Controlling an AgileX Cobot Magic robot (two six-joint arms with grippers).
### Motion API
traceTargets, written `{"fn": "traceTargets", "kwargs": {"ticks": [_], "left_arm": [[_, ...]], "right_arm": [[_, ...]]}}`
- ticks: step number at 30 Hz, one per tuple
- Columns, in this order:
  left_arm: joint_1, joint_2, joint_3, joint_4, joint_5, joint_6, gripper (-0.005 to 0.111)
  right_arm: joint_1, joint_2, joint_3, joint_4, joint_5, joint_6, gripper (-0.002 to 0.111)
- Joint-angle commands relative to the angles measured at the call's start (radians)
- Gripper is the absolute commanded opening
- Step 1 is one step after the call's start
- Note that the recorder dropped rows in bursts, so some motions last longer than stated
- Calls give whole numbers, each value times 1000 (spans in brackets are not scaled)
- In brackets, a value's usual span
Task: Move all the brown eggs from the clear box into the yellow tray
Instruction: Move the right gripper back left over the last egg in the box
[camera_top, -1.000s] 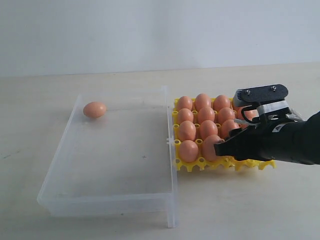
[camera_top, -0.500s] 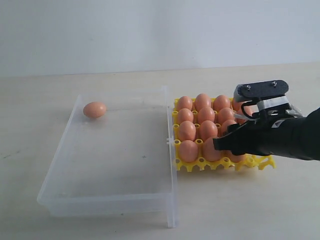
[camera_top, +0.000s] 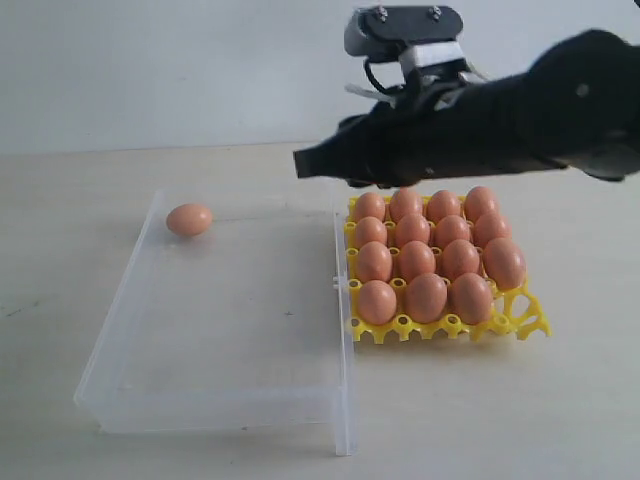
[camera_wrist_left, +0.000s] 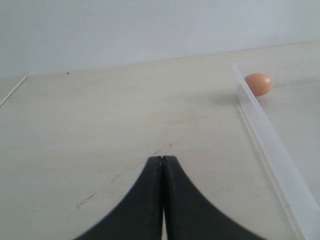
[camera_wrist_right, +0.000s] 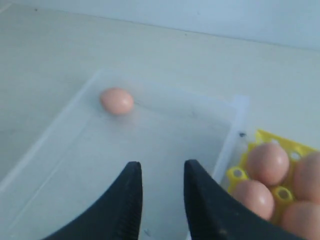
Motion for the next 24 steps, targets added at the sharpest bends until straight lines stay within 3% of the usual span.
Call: {"fn": "traceTargets", "kwargs": {"ticks": [1,7,14,24], "left_arm": [[1,-6,-4,-3,-12,-4,0],[1,-6,-4,-3,-12,-4,0],[1,-6,-4,-3,-12,-4,0],[1,-6,-4,-3,-12,-4,0]], "right_arm": [[8,116,-203,8,113,7,39],[17,338,-454,23,233,137,51],[41,572,-689,110,248,277,51],[48,776,-870,256,259,434,51]]}}
